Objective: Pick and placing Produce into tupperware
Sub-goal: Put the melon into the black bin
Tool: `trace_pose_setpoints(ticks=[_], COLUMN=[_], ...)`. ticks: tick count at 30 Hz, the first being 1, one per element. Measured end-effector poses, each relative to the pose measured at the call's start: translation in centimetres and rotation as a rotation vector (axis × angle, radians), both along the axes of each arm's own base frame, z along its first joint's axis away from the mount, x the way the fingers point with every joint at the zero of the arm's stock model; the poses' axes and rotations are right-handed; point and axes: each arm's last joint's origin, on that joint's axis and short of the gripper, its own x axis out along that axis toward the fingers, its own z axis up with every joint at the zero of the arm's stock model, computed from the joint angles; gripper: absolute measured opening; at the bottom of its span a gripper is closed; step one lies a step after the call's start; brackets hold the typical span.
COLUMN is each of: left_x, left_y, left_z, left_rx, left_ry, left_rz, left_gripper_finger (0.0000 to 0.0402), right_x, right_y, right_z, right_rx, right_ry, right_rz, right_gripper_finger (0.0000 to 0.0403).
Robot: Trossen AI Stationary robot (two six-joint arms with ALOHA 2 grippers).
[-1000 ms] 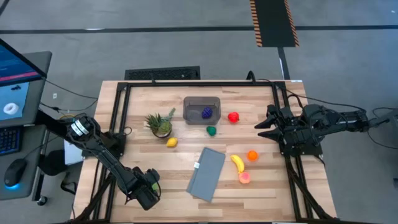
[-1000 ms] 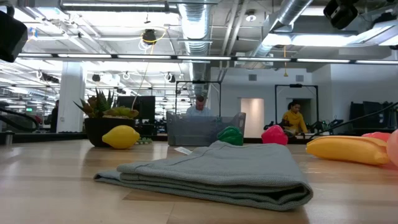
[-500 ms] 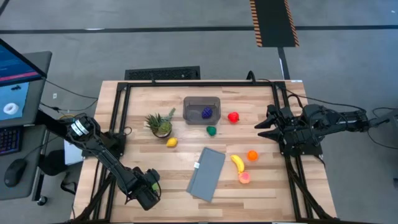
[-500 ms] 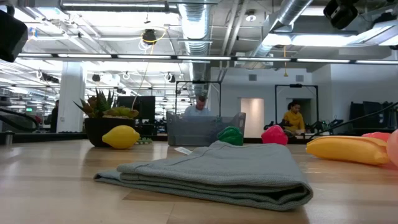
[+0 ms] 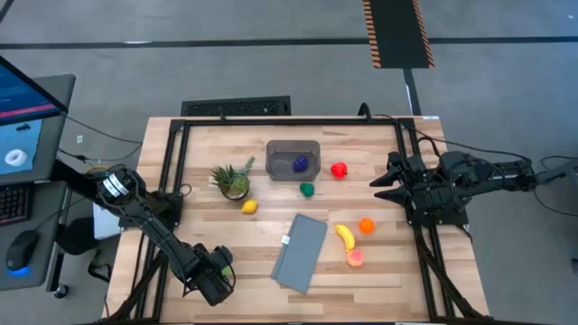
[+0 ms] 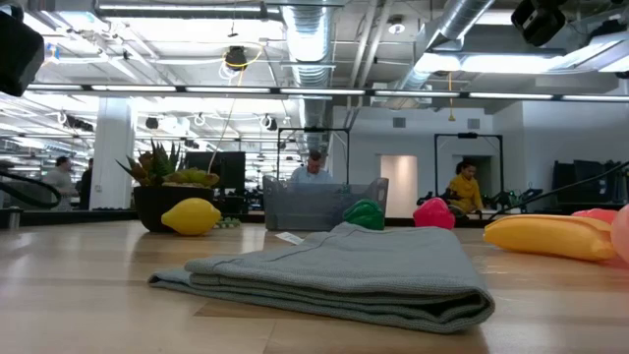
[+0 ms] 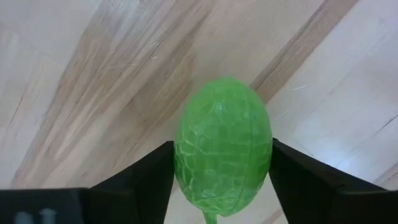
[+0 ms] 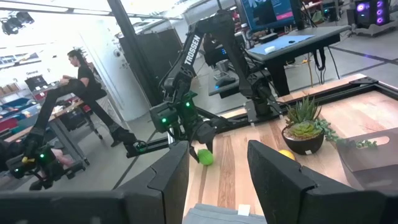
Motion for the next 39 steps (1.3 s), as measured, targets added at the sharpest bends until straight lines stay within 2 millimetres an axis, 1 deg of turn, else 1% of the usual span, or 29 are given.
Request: trace_pose_setpoints(ticks=[4, 10, 25, 30, 39], left_x=[0.0, 0.0, 0.4, 1.2, 2.1], left_y=[0.0, 0.0, 0.0, 0.0, 0.2], left_z=[0.0, 0.0, 0.1, 0.9, 2.1], left_rx=[-0.003, -0.003, -0.020, 0.006, 0.049], left_ry=[-0.002, -0.003, -0.019, -0.075, -0.124], left_rz=[0.005, 0.009, 0.034, 0.041, 0.045], left_gripper_finger=[0.0213, 0.0228, 0.0223, 0.0223, 0.0224], right_x=[0.0, 0.0, 0.0, 0.0, 0.0], right_y=[0.0, 0.0, 0.0, 0.0, 0.0], right_z=[0.0, 0.0, -0.1, -0.1, -0.1], right_rx=[0.000, 0.000, -0.003, -0.003, -0.003], right_ry=[0.000, 0.000, 0.009, 0.009, 0.010], right_rz=[0.000, 0.000, 0.000, 0.000, -0.001], right_gripper_finger=[0.0186, 0.0186, 0.0186, 0.0186, 0.0186])
